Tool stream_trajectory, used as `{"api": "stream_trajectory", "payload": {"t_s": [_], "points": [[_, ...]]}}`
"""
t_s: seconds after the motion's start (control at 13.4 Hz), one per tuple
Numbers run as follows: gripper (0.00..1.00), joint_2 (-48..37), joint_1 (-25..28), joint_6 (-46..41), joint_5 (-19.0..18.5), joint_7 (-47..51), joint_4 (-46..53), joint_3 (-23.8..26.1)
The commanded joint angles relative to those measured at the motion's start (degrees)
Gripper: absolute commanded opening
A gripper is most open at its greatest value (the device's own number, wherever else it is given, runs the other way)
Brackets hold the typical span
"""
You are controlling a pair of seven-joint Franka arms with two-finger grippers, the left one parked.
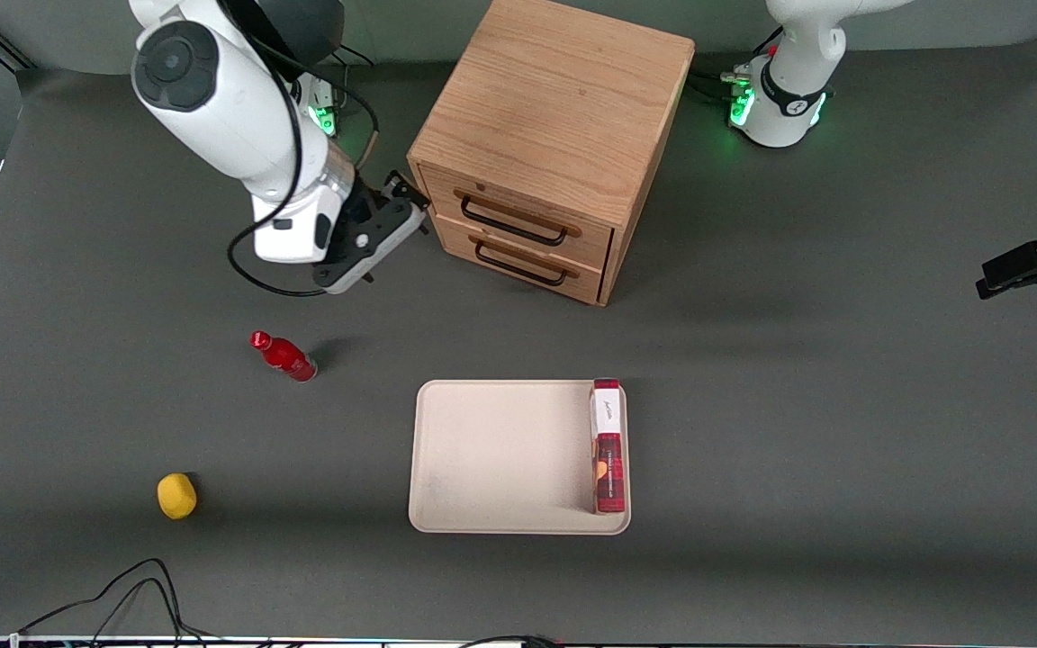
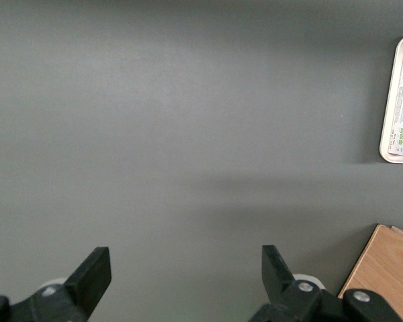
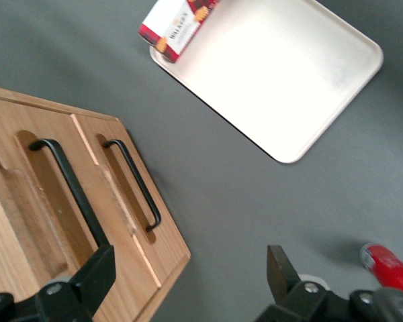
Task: Open upper drawer
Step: 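Move the right gripper toward the upper drawer's black handle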
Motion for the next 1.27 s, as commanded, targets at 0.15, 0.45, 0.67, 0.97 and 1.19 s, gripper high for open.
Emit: {"api": "stream_trajectory", "payload": {"t_s": [0.15, 0.45, 0.67, 0.97, 1.19], "points": [[1.00, 7.7, 5.6, -0.5, -0.8, -1.1, 7.4, -0.7], [1.00, 10.0, 9.1, -0.6, -4.5, -0.9, 8.0, -0.8], [1.00, 11.0, 11.0, -0.9, -6.0, -0.8, 7.8, -0.8], [1.00, 13.3, 13.8, -1.1, -9.7, -1.2, 7.3, -0.6], [1.00, 13.2, 14.9, -1.0, -10.2, -1.3, 5.6, -0.7]]}}
